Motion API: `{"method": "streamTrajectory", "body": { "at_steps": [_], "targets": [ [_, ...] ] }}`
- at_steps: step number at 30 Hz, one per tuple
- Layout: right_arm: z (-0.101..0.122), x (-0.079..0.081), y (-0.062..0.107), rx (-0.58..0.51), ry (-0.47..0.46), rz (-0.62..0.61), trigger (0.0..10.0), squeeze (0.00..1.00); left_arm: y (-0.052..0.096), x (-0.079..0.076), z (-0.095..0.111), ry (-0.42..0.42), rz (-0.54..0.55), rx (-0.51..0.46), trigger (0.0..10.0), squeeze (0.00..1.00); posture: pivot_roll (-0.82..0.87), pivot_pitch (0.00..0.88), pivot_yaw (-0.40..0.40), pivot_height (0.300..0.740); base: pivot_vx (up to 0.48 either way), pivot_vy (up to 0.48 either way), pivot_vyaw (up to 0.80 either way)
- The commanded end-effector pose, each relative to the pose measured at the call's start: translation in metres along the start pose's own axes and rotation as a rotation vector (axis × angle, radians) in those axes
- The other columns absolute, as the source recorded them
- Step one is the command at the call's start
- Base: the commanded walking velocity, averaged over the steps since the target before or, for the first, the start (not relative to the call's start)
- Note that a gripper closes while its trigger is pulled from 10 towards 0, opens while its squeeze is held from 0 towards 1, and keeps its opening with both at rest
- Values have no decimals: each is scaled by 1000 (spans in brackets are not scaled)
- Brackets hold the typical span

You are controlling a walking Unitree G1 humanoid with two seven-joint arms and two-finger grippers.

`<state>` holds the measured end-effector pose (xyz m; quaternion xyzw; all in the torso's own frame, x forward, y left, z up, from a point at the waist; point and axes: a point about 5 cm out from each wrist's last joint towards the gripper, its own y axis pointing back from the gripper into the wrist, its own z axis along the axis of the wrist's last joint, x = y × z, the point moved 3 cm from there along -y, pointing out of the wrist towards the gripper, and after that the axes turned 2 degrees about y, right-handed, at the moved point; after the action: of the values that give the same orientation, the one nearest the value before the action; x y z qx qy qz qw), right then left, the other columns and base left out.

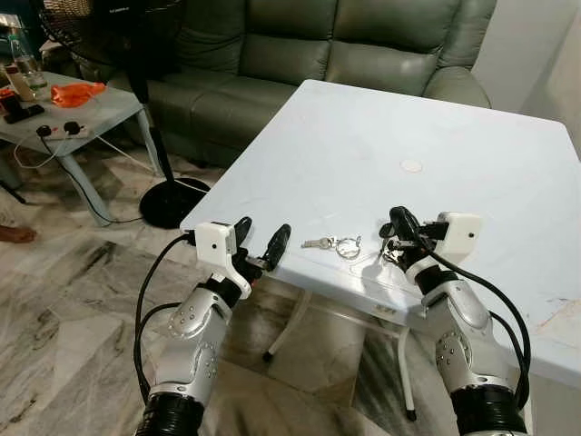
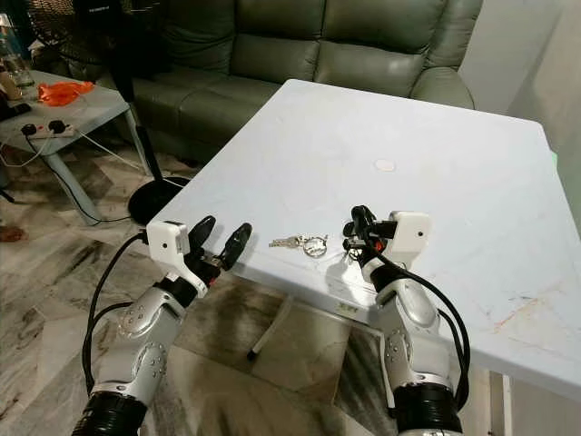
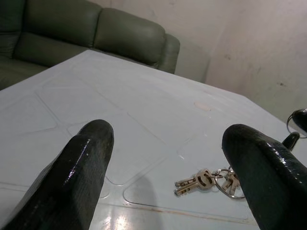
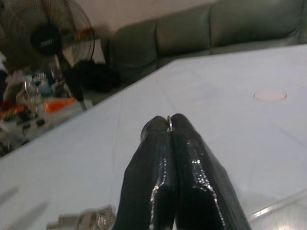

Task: Hang keys on a hook

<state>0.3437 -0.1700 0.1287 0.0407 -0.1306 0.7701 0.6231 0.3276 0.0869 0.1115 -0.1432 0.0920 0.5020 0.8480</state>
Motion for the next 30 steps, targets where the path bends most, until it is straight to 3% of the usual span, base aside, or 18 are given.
{"method": "streamTrajectory", "body": {
  "at_steps": [1,2,3,5,6,8,13,23,30],
  "targets": [
    [22,1,-3,-91,-3,4,0,0,-5,-1,5,-6,-15,-10,10000,0,-42,0,-1,740,0,0,0],
    [24,1,-3,-104,-15,-2,6510,0,-6,-1,6,-7,-15,-13,10000,0,-42,0,-1,740,0,0,0],
    [27,0,-3,-117,-28,-8,9725,0,-7,-1,7,-8,-12,-16,10000,0,-42,0,-1,740,0,0,0],
    [45,-3,-2,-219,-4,-35,10000,0,-12,2,15,-16,6,-40,10000,0,-46,0,1,740,0,0,0],
    [45,-3,-2,-219,-4,-35,10000,0,-12,2,15,-16,6,-40,10000,0,-46,0,1,740,0,0,0],
    [52,-3,0,-246,113,-53,10000,0,-15,4,22,-32,21,-58,10000,0,-46,0,1,740,0,0,0],
    [56,4,7,-261,239,-48,10000,0,-13,9,30,-66,57,-86,10000,0,-48,0,3,740,0,0,0],
    [45,12,31,-241,249,-72,10000,0,3,11,39,-48,90,-146,10000,0,-40,0,-9,740,0,0,0],
    [45,17,38,-229,235,-67,10000,0,9,13,51,-59,92,-173,10000,0,-33,0,-14,740,0,0,0]
  ]
}}
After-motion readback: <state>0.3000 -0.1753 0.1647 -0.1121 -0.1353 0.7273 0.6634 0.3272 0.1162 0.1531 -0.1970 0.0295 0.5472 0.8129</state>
